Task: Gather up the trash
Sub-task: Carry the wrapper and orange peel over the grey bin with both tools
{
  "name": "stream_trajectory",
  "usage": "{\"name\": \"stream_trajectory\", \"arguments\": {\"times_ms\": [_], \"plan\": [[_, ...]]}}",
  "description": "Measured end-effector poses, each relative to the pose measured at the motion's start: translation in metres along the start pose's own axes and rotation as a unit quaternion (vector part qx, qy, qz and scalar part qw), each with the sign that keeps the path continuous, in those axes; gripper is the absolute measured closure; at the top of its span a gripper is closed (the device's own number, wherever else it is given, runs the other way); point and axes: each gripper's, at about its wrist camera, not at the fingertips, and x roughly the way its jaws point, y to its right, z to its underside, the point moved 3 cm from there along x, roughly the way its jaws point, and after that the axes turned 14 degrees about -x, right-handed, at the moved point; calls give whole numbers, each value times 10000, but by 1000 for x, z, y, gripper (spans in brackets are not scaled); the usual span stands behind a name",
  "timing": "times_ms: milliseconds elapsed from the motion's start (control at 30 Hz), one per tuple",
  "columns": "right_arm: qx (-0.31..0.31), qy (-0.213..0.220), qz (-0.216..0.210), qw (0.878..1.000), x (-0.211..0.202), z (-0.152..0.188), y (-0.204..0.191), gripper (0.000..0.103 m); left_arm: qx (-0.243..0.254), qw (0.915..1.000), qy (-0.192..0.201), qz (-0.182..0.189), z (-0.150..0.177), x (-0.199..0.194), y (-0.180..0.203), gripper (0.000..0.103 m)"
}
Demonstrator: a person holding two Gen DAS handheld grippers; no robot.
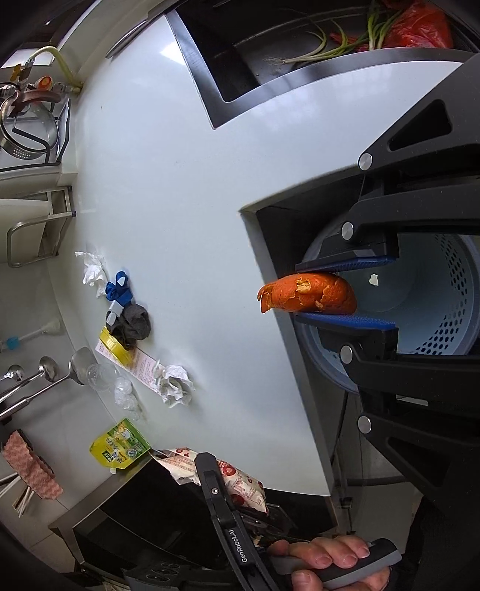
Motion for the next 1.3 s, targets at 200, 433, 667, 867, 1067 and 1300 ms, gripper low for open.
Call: {"name": "stream_trajectory", "arguments": {"times_ms": [200,433,667,867,1067,1300], "plan": [[-200,-230,-145,9994,1,30,-4,83,55,9999,-146,-11,33,4,20,82],[-369,-425,-231,9981,5,49,-6,83,182,9989,-421,-36,67,12,32,82],[-424,-643,-315,9965,17,66,-10,83,351,9962,-799,-72,96,27,34,82],[-381,-881,-346,9948,29,80,-13,82,481,9920,-1161,-126,112,45,30,82],[-391,-1126,-298,9924,45,88,-15,82,681,9861,-1514,-1,130,68,33,82],[-386,-1536,-247,9871,72,95,-16,82,863,9787,-1863,-42,145,101,29,82]]}}
